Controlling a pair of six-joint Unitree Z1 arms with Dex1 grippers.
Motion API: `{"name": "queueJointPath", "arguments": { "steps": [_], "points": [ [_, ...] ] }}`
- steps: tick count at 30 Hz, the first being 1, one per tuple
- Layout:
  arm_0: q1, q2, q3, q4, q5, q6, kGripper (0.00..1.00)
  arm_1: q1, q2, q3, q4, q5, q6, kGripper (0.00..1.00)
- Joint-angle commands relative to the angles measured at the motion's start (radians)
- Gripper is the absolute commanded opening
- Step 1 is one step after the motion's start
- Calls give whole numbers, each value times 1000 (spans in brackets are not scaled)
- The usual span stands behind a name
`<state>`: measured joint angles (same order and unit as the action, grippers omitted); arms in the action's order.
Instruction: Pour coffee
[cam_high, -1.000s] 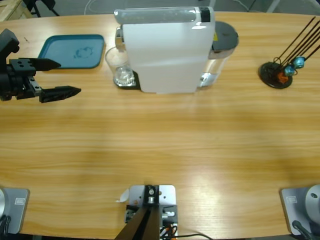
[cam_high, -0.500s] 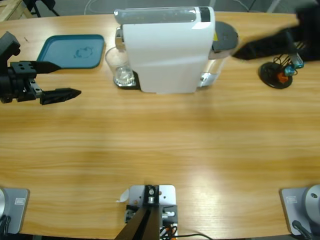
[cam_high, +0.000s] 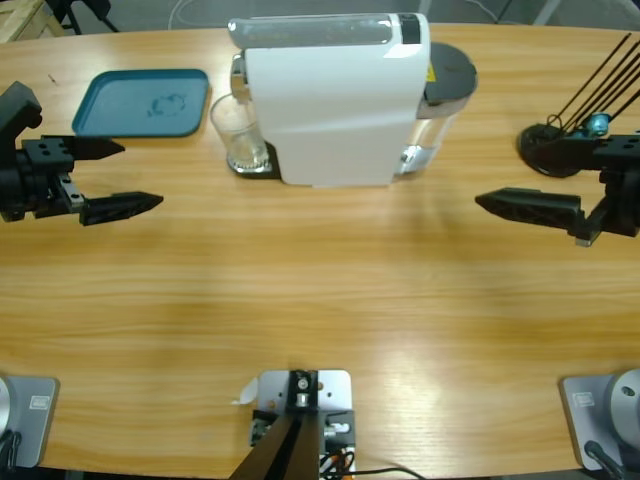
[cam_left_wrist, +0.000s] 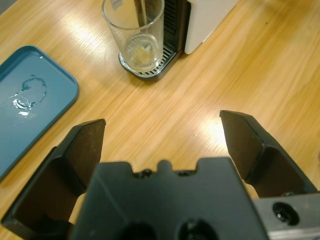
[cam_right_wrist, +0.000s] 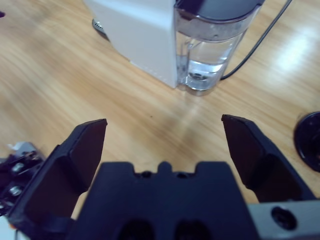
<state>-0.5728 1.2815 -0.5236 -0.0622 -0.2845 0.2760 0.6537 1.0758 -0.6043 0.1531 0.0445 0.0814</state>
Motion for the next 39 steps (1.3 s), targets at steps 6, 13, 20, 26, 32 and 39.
{"name": "queueJointPath", "arguments": {
  "steps": [6,13,20,26,32,39],
  "points": [
    [-21,-69,66,-31,-33,-43,996,4,-4,127,-167,-55,-31,1000],
    [-24,-87,75,-34,-24,-48,996,4,-1,93,-89,-7,-30,1000],
    [-37,-86,85,-38,-22,-49,996,-1,32,23,52,149,-63,1000],
    [-41,-79,86,-38,-22,-56,996,-48,29,18,60,141,-75,1000],
    [-42,-70,88,-38,-22,-57,996,-48,39,16,60,144,-75,1000],
    [-70,-69,91,-38,-21,-57,996,-48,43,15,60,143,-75,1000]
  ]
}}
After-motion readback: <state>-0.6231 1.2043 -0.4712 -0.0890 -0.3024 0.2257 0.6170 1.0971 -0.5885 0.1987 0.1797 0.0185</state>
